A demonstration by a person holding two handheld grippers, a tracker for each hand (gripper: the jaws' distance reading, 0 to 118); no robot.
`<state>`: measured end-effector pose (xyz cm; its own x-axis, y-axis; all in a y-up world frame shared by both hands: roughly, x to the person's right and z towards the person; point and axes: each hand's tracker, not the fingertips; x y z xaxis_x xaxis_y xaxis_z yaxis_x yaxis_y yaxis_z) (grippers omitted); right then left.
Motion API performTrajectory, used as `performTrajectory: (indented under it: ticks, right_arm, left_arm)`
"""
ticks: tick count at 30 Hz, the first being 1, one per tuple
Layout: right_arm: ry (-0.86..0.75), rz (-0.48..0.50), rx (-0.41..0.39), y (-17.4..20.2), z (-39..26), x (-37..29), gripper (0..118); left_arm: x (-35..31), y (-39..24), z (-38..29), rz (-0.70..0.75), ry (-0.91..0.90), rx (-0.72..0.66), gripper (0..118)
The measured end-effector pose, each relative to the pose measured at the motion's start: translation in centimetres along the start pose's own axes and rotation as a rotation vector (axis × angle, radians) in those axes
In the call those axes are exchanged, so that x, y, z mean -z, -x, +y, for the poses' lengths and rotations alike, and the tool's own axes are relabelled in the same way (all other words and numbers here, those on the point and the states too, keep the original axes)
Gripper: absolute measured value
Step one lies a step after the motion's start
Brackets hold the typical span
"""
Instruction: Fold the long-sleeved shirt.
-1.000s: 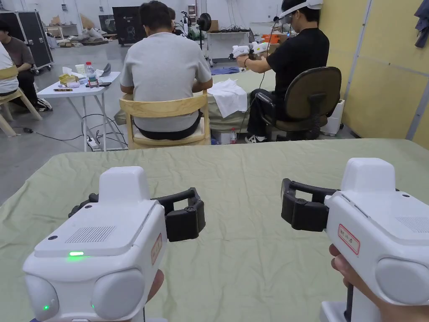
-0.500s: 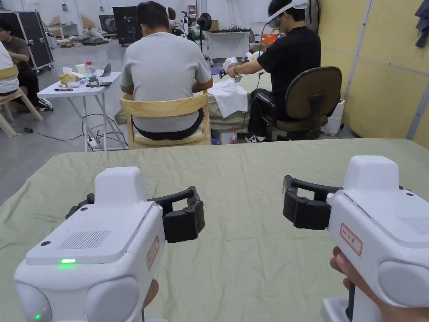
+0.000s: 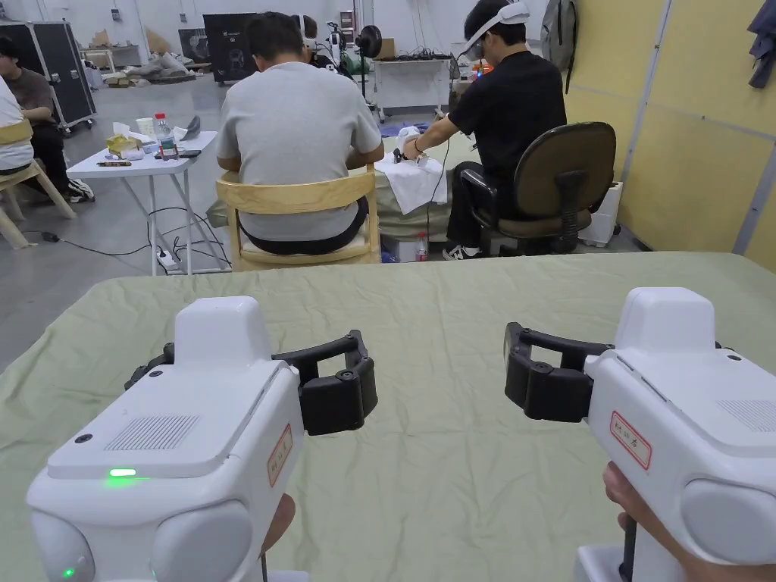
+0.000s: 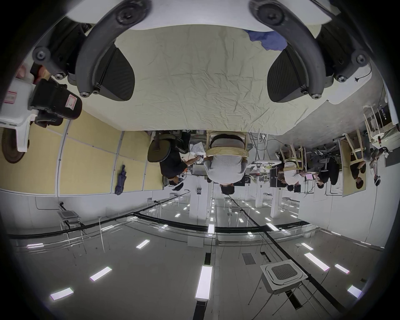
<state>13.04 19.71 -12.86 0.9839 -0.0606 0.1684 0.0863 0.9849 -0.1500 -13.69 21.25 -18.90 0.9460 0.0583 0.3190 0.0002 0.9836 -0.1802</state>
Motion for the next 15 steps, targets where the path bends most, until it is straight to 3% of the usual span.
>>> performTrajectory:
  ticks: [15]
  right_arm:
    - [0.003,0.004,-0.026,0.24,0.0,-0.29,118]
  left_arm:
    - [-0.07,0.0,0.25,0.0,0.002,-0.005,118]
